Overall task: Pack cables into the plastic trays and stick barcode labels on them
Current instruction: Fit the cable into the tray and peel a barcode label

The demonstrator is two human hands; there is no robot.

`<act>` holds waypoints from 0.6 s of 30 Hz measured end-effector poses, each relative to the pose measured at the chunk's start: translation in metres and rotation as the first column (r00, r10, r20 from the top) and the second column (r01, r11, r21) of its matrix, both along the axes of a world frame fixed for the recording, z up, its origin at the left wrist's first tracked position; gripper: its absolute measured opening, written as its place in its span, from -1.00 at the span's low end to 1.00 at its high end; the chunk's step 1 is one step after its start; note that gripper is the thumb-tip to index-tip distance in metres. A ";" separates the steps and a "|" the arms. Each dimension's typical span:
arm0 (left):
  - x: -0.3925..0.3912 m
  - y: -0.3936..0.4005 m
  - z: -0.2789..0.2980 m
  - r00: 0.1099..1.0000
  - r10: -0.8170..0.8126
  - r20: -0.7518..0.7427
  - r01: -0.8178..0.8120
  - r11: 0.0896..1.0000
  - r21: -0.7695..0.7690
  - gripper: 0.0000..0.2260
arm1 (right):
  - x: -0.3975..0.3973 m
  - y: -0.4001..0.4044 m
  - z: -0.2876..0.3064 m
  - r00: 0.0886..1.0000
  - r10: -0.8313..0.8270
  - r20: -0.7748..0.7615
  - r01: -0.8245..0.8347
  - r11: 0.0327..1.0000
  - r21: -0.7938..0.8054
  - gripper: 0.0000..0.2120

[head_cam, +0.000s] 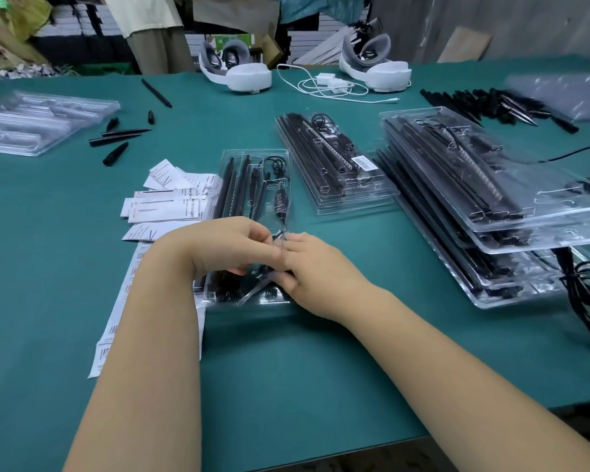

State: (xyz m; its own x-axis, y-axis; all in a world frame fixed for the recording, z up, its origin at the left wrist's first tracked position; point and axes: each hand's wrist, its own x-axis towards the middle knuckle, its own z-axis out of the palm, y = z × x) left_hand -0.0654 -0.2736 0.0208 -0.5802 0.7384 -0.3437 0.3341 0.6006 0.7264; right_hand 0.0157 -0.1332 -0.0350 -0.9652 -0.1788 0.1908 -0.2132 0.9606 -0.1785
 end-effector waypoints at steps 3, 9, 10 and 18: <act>0.001 0.002 0.000 1.000 -0.001 -0.014 0.001 0.999 -0.035 -0.66 | 0.002 -0.001 -0.002 0.994 -0.113 -0.003 0.112 0.985 -0.134 -0.75; -0.003 -0.007 -0.001 0.999 -0.028 0.047 0.028 1.000 -0.008 -0.68 | 0.004 0.000 -0.003 0.983 -0.180 0.032 0.182 0.944 -0.275 -0.71; -0.006 -0.010 -0.001 0.993 -0.036 0.110 0.033 0.999 0.027 -0.77 | 0.005 0.000 -0.003 0.984 -0.176 0.020 0.176 0.965 -0.193 -0.70; -0.009 -0.019 -0.024 0.881 0.165 -0.442 -0.100 0.981 0.167 -0.63 | 0.011 0.004 0.005 0.982 -0.178 0.070 0.178 0.984 0.008 -0.65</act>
